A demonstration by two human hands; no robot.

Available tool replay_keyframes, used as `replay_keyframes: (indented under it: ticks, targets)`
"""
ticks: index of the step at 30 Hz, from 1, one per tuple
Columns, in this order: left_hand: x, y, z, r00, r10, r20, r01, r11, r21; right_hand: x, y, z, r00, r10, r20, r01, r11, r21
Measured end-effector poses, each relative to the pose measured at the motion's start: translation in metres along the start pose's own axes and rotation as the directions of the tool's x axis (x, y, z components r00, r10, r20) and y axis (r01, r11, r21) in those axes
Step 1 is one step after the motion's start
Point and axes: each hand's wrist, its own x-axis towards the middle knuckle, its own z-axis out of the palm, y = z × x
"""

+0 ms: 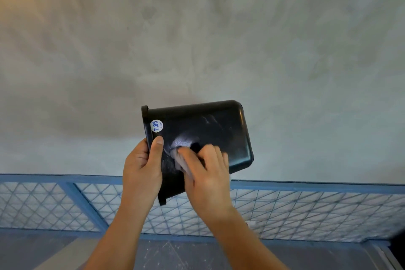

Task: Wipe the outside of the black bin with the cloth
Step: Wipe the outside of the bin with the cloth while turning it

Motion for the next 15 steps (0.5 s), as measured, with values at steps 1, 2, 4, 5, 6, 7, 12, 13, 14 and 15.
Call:
replay_keyframes:
  ticks: [1,2,4,5,6,7,12,13,14,15]
  targets:
    - [0.002,0.000,0.001,0.998,-0.043,0.044,0.046,0.997,-0.059,-0.008,0.010,0.000,1.000,0.006,0.002,-0.006,1.000,0.015]
    - [0.004,0.000,0.003,0.992,-0.100,0.080,0.109,0.986,-0.124,-0.013,0.025,0.000,0.999,0.046,0.008,-0.046,0.999,0.022]
    - [0.004,-0.003,0.006,0.973,-0.204,0.105,0.222,0.953,-0.208,-0.016,0.057,-0.001,0.984,0.178,0.029,-0.178,0.984,0.012]
    - [0.001,-0.004,0.009,0.968,-0.237,0.082,0.250,0.943,-0.222,-0.013,0.071,-0.002,0.970,0.238,0.039,-0.239,0.971,0.001]
    - [-0.001,-0.006,0.013,0.967,-0.254,0.037,0.256,0.942,-0.216,-0.008,0.078,-0.003,0.959,0.281,0.043,-0.281,0.960,-0.012]
    - [-0.005,-0.007,0.019,0.964,-0.267,-0.013,0.258,0.944,-0.206,-0.004,0.078,-0.003,0.954,0.299,0.033,-0.298,0.954,-0.032]
    - [-0.022,-0.013,0.041,0.968,-0.204,-0.145,0.196,0.978,-0.068,-0.008,0.016,0.004,0.993,0.107,0.042,-0.106,0.993,-0.043]
    - [-0.024,-0.013,0.042,0.970,-0.190,-0.153,0.183,0.981,-0.057,-0.019,0.007,0.006,0.997,0.028,0.078,-0.025,0.999,-0.035]
    - [-0.025,-0.014,0.041,0.968,-0.194,-0.159,0.186,0.980,-0.063,-0.029,0.006,0.006,0.993,-0.028,0.111,0.031,0.999,-0.026]
    - [-0.025,-0.015,0.039,0.964,-0.207,-0.165,0.198,0.978,-0.069,-0.036,0.014,0.005,0.991,-0.047,0.123,0.051,0.998,-0.035]
